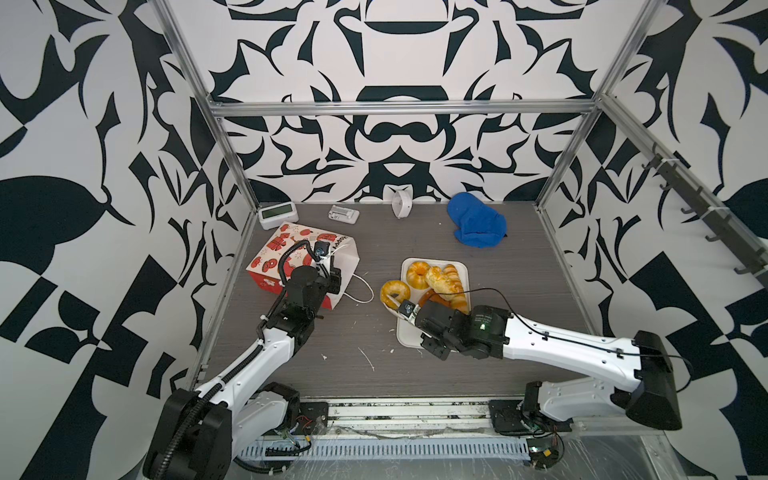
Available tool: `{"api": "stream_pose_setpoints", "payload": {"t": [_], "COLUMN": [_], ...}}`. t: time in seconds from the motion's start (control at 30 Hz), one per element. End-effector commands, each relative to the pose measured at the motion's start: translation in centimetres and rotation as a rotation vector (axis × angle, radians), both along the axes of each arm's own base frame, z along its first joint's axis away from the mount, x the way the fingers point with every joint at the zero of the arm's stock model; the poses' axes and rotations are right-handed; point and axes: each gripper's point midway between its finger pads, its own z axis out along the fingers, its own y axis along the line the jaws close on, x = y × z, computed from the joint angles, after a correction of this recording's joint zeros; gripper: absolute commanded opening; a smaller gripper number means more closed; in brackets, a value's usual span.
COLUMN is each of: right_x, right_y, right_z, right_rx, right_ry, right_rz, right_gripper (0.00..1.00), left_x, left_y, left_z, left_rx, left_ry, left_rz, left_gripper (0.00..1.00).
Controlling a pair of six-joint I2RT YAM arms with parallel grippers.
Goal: Take the fake bread out of the paper bag
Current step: 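Lower the ring bread onto the tray and open the tongs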
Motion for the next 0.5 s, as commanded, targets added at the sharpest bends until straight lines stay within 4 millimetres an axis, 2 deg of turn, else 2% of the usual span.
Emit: {"api": "stream_pose_setpoints", "payload": {"t": [0.0, 0.17, 0.47], "right_x": [-0.4, -1.9, -5.0], "right_y": [-1.5, -2.5, -2.8], "right_z": [0.8, 0.4, -1.9], "right_rx": [0.031, 0.032, -0.016], "right_ry": [-0.007, 0.03, 0.128], "right_rz": [-0.094, -0.133, -0.149], "right_gripper": [0.0, 0.0, 0.0], "left_x": [0.0, -0.1, -0.1], "left_y": [0.3, 0.2, 0.1], "left_z": [1.4, 1.2, 1.2], "left_rx": [-0.014, -0.019, -0.034], "left_ry": [-0.055, -0.056, -0.07], "left_rz": [0.012, 0.01, 0.002], "left_gripper": [0.07, 0.07, 0.07]}}
